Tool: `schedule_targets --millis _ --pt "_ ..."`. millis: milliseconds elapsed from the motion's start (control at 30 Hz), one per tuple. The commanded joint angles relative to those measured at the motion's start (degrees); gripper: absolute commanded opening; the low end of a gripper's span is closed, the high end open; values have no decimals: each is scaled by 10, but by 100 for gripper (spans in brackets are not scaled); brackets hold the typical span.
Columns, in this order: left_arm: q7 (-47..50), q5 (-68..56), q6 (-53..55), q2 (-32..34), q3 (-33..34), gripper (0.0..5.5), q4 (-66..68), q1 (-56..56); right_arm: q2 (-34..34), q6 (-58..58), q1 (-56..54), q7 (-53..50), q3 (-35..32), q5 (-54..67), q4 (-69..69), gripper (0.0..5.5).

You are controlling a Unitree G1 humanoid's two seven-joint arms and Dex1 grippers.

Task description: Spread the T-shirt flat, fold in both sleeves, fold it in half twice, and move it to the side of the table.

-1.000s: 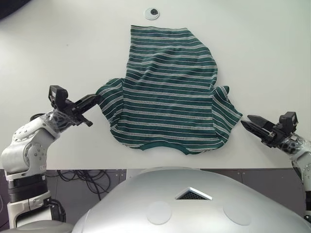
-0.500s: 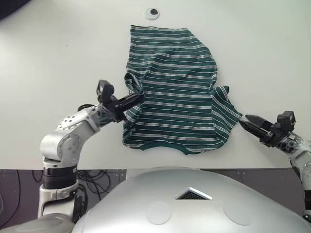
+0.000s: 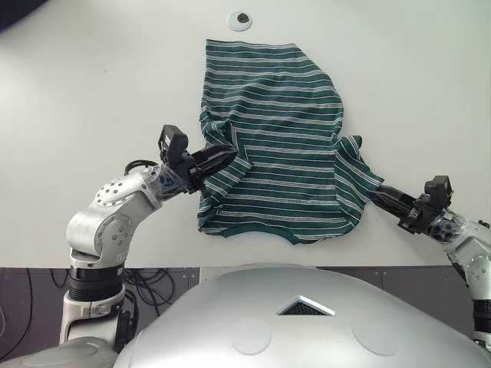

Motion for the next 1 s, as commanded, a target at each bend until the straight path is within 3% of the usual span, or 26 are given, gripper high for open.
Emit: schedule_targets --millis 33,133,300,567,800,1000 --pt "-12 37 -67 18 22 126 -12 9 7 11 -3 -9 3 -6 -9 57" --pt "-75 159 -260 59 17 126 8 63 9 17 -2 -5 -3 8 -26 4" --pt "-144 243 -489 96 52 126 85 120 15 48 12 -1 -16 81 -139 1" --pt "-184 402 -896 167 51 126 284 171 31 100 -58 -91 108 40 -221 1" --pt "-99 595 -1122 192 20 126 434 127 36 110 -132 -139 211 -42 -201 1" --pt "-22 700 -1184 172 -2 126 421 86 30 114 -134 -141 201 -31 -215 84"
